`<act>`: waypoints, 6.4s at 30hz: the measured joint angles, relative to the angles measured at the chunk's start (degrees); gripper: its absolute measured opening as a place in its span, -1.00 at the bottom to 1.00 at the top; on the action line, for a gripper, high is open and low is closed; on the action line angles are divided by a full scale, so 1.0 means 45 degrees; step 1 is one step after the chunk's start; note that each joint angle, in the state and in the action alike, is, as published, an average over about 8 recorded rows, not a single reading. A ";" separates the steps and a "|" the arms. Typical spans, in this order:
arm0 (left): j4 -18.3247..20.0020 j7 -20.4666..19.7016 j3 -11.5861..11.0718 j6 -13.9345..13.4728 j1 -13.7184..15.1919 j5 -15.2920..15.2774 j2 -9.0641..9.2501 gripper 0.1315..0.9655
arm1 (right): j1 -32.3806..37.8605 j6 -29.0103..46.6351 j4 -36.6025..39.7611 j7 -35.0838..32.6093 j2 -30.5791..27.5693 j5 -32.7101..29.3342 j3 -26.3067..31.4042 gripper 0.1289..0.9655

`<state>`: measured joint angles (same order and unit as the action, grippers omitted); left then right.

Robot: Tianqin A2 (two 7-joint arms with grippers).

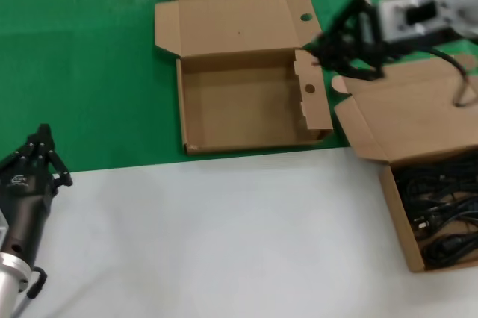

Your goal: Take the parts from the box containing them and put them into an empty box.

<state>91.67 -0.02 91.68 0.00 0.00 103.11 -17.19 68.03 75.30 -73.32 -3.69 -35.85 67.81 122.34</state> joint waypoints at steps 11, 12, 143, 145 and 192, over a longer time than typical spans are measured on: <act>0.0000 0.0000 0.0000 0.0000 0.0000 0.0000 0.0000 -0.98 | 0.1541 -0.1806 0.3917 -0.1256 0.3393 -0.0567 0.0998 -0.80; 0.0000 0.0000 0.0000 0.0000 0.0000 0.0000 0.0000 -0.98 | 0.1594 -0.1956 0.4256 -0.1391 0.3612 -0.0578 0.1054 -0.80; 0.0000 0.0004 0.0000 0.0000 0.0000 0.0002 0.0000 0.90 | -1.1816 -1.3590 -0.2667 0.0205 0.3823 0.6742 -0.5494 1.00; 0.0000 0.0004 0.0000 0.0000 0.0000 0.0003 0.0000 0.90 | -1.2139 -1.3896 -0.2805 0.0264 0.3855 0.6850 -0.5623 1.00; 0.0000 0.0003 0.0000 0.0000 0.0000 0.0004 0.0000 1.00 | -1.4716 -1.6353 -0.3907 0.0746 0.4107 0.7715 -0.6655 1.00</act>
<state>91.67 0.00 91.67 0.00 0.00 103.13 -17.19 1.81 1.72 -90.90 -0.33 -17.37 102.53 92.39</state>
